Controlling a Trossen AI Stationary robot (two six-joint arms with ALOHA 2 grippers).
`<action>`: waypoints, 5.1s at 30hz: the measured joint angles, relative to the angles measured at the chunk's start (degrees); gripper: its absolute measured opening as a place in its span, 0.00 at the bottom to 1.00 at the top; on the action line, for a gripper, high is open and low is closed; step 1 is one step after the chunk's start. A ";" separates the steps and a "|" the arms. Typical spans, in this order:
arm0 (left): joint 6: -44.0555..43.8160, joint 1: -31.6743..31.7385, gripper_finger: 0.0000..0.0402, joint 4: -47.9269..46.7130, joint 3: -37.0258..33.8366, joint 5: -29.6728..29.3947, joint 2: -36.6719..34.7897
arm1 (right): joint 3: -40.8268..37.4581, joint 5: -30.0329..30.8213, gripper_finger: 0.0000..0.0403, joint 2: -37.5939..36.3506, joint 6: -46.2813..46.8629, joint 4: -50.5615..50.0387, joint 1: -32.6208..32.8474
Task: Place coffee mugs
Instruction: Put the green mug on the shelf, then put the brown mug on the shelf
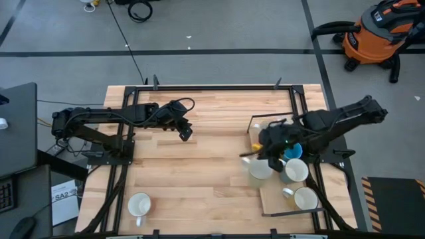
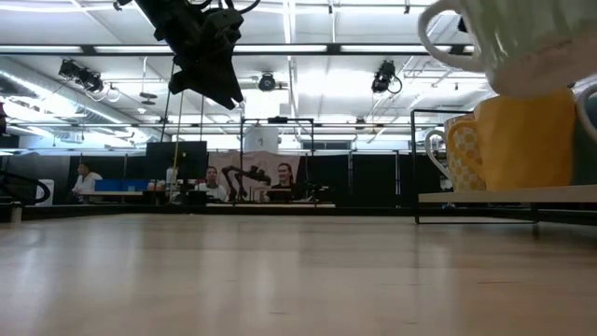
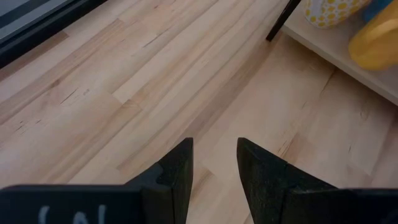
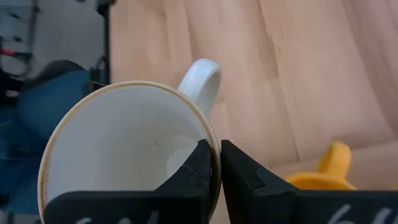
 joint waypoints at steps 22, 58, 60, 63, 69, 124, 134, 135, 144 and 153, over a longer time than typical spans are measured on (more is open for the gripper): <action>-0.05 0.00 0.32 0.04 0.00 -0.02 0.00 | -0.53 19.38 0.06 0.20 10.87 -10.13 16.88; -0.07 -0.01 0.32 0.08 0.00 -0.02 0.00 | -8.46 17.27 0.13 0.22 1.21 -7.85 17.72; -0.07 0.00 0.32 0.08 0.00 -0.01 0.00 | -8.46 17.44 0.13 0.22 1.54 -7.87 17.71; -0.07 -0.02 0.32 0.08 0.00 -0.02 0.00 | -8.46 17.57 0.13 0.22 1.54 -7.89 17.67; -0.07 0.00 0.32 0.08 0.00 0.00 0.00 | -8.46 17.64 0.13 0.22 1.56 -7.89 17.67; 2.55 -5.87 0.32 -0.79 0.00 20.13 -0.02 | 1.73 25.00 0.28 -0.20 -30.24 12.71 8.73; -10.64 -16.80 0.32 -15.65 0.02 39.37 -0.02 | 1.73 24.94 0.28 -0.16 -36.80 18.57 2.80; -12.65 -17.69 0.32 -17.28 0.02 40.60 -0.02 | 1.73 24.94 0.28 -0.06 -36.80 18.60 2.29; -34.87 -26.58 0.32 -26.42 0.11 43.96 -3.03 | 1.70 18.53 0.28 0.66 -36.81 18.48 -0.53; -63.72 -40.19 0.32 -28.30 0.09 41.14 -3.80 | 1.66 15.73 0.28 2.38 -36.82 19.02 -0.84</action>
